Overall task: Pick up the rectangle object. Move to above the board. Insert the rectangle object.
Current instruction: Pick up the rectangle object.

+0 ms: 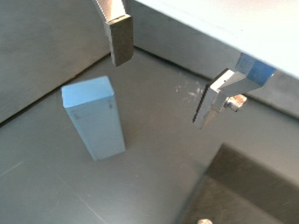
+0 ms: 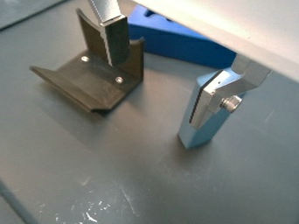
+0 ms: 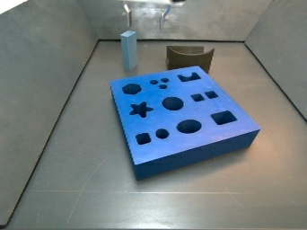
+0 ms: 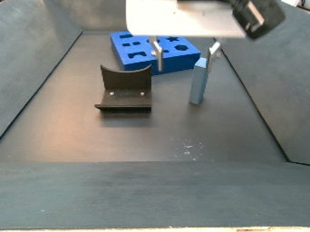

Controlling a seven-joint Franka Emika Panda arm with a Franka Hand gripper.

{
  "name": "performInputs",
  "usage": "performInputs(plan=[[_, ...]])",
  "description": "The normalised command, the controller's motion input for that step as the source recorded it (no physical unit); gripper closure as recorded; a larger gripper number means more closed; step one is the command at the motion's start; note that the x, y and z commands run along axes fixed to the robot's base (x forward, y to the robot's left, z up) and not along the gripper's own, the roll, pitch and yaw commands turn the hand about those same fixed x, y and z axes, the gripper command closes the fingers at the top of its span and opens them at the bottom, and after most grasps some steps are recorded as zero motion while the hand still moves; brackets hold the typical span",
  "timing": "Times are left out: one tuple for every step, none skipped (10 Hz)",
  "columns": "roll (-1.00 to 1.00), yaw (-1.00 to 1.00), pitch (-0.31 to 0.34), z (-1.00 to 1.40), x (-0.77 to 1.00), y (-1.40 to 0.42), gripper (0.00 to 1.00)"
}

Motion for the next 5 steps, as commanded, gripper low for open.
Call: performInputs(plan=[[0.0, 0.0, 0.0, 0.0, -0.02, 0.0, 0.0], [0.0, 0.06, -0.189, -0.1, -0.47, -0.1, 0.0], [0.04, 0.16, -0.36, -0.2, -0.93, -0.16, 0.0], [0.13, 0.0, -0.363, -0.24, -0.98, 0.0, 0.0], [0.0, -0.02, -0.12, -0.04, -0.41, 0.0, 0.0]])
